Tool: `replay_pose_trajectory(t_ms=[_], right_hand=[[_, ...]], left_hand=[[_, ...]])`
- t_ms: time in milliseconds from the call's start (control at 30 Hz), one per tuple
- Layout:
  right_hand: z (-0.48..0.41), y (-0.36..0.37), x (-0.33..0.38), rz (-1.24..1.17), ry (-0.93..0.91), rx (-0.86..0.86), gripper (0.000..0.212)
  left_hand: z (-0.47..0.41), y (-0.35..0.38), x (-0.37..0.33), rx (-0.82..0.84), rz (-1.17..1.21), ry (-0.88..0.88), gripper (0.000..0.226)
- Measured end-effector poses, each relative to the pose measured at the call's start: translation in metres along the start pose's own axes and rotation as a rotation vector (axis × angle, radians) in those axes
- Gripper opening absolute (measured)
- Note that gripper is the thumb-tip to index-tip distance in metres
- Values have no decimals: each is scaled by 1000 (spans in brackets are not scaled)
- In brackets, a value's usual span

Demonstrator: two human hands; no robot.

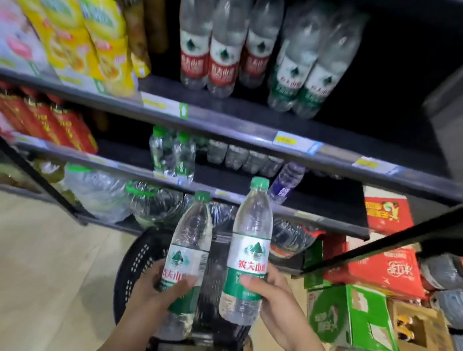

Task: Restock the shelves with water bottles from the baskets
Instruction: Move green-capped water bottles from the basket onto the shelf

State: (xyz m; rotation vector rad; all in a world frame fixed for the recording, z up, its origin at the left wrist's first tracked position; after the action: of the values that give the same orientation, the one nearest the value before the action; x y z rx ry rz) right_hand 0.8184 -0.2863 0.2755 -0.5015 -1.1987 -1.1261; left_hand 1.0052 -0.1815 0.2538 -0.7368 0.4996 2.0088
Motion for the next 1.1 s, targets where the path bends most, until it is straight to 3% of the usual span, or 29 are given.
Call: replay_pose_trajectory(t_ms=[167, 267, 333, 500, 600, 733, 900, 1100], right_hand=[[-14, -8, 59, -86, -181, 36, 89], [-22, -12, 96, -120, -289, 84, 75], [-30, -17, 116, -54, -350, 65, 60], [-64, -38, 156, 194, -412, -45, 61], [-86, -50, 181, 243, -444, -59, 58], [-112, -61, 202, 270, -422, -32, 49], [-138, -74, 221, 351, -433, -52, 56], [-167, -78, 239, 390, -437, -26, 58]], left_hand=[[14, 23, -67, 109, 21, 160, 47], [14, 39, -111, 129, -15, 283, 60], [10, 53, -139, 140, -36, 338, 53], [-10, 89, -205, 146, -78, 413, 42], [-19, 108, -236, 168, -130, 420, 45], [-32, 128, -266, 146, -164, 436, 31], [-52, 146, -286, 112, -160, 466, 59], [-64, 171, -303, 109, -121, 512, 65]])
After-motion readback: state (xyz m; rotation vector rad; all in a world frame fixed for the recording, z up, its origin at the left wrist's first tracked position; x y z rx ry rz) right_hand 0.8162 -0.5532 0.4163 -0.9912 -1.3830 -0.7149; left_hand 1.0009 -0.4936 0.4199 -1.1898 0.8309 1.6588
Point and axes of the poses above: each hand's wrist, its own z-axis away from the middle knuckle, its own y-axis out of the palm, x = y × z, the point moved 2 cm from there along -z, towards the middle knuckle, and after that the axes turned 15 degrees about -y, right-handed, at the moved point
